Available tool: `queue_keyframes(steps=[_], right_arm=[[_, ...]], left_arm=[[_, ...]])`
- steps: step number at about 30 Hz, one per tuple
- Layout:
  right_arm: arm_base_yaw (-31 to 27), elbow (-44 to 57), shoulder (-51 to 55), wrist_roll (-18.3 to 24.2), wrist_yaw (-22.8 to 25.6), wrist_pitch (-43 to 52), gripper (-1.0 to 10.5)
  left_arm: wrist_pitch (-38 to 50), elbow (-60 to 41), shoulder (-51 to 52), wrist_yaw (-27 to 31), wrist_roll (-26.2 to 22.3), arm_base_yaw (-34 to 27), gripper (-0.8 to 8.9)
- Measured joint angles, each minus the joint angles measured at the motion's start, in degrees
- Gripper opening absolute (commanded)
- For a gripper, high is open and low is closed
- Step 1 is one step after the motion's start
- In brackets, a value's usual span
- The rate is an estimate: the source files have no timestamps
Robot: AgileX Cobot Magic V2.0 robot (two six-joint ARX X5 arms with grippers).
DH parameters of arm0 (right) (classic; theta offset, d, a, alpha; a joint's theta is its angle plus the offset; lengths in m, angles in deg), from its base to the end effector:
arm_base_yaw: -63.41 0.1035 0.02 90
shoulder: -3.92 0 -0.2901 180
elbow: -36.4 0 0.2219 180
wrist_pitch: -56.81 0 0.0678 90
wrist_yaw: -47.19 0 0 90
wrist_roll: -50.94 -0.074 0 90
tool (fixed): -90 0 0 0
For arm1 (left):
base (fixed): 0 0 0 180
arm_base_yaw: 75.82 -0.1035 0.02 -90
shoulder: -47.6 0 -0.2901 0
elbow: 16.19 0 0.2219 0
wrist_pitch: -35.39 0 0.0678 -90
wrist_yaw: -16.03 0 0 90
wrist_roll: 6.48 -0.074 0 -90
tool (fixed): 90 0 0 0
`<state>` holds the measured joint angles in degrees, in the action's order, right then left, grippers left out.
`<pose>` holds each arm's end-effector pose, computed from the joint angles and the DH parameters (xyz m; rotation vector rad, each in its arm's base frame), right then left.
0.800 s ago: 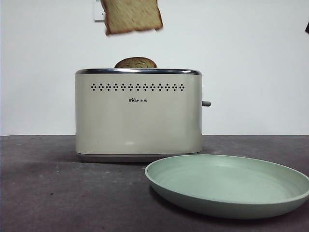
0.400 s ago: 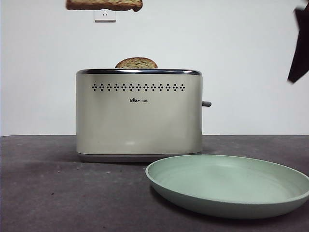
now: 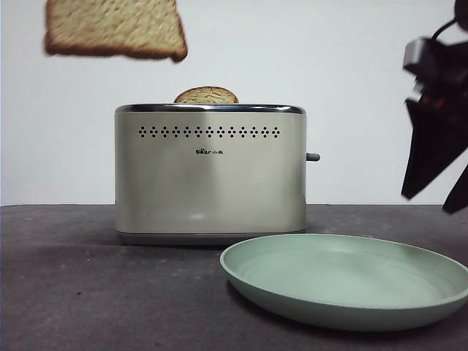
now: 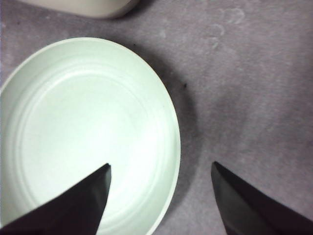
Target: Take the bread from the toaster,put the bread on the plate,put the plate on the table
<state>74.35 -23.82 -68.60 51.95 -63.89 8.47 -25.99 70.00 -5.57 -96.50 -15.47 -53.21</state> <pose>0.2078 0.0673 0.2137 0.0791 1.0623 0.5145 0.1294 -0.0846 0.3919 0.1459 0.4462 -0.8096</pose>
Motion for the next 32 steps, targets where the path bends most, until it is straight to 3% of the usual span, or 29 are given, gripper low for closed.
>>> queue_keyframes(steps=[10,16,20,25,32], right_arm=[[1.4,0.8,-10.8,-1.2,-0.4,6.4,1.8],[1.4,0.9,-13.9,-1.5,-0.3,7.6,0.0],[1.4,0.9,-13.7,-2.0,-2.0,8.3,0.0],[1.5,0.9,-11.8,-2.4,-5.1,8.0,0.0],[7.2,0.9,-2.4,-3.9,-6.2,8.2,0.0]], left_arm=[[-2.7,-6.4,6.7,0.0,2.8,0.0,0.04],[-3.7,-6.4,8.3,0.0,3.8,0.0,0.04],[-3.8,-6.4,8.5,-0.5,4.3,0.0,0.04],[-3.8,-6.4,8.5,-6.5,5.7,0.0,0.04],[-3.2,-6.4,7.1,-11.9,8.5,0.0,0.04]])
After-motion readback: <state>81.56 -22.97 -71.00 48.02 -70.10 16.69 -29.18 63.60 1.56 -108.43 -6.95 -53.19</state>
